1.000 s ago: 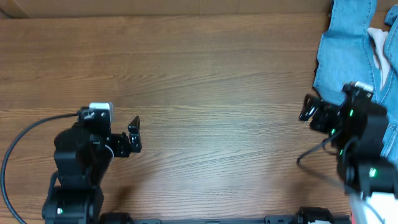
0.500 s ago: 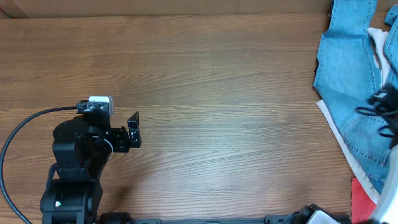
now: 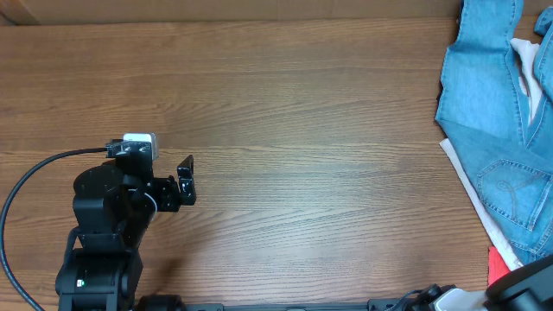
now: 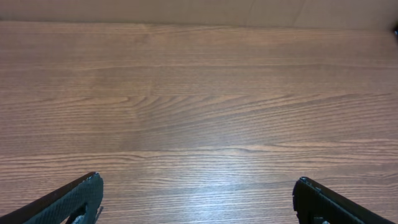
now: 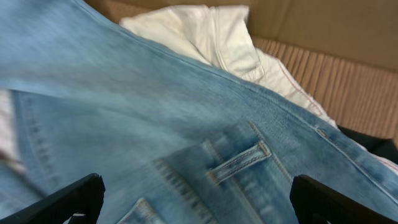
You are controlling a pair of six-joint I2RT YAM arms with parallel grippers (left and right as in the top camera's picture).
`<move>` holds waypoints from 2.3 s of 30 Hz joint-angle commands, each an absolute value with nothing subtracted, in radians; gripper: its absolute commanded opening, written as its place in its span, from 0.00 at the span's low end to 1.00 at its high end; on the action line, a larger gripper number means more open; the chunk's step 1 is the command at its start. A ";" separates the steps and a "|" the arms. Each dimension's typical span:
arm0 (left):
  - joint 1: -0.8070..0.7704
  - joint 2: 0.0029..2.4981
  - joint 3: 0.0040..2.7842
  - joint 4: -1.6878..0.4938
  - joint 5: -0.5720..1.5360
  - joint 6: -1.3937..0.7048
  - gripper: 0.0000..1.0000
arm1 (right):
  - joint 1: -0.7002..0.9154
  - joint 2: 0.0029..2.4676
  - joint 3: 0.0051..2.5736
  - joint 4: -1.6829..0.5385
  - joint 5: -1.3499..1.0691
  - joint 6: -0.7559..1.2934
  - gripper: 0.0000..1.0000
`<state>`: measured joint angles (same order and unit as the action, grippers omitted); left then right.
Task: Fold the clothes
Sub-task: 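Reach the right gripper into the clothes pile and grasp the blue jeans, then pull the blue jeans leftward out of the pile with the right gripper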
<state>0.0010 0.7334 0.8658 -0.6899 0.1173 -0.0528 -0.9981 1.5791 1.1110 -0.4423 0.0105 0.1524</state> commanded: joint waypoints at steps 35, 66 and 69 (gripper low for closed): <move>0.007 0.731 0.897 -0.656 0.124 -0.045 1.00 | -0.655 1.414 1.367 -0.558 -0.379 0.078 0.05; 0.007 0.754 0.897 -0.590 0.124 -0.045 1.00 | 0.552 1.547 1.366 -0.128 -0.044 0.291 0.06; 0.007 0.760 0.897 -0.590 0.124 -0.045 1.00 | 0.622 1.595 1.367 -0.063 -0.052 0.284 0.12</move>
<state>0.0017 0.7559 0.8673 -0.5964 0.1173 -0.0528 0.5503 1.5826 1.3354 -0.1089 -0.0193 0.2584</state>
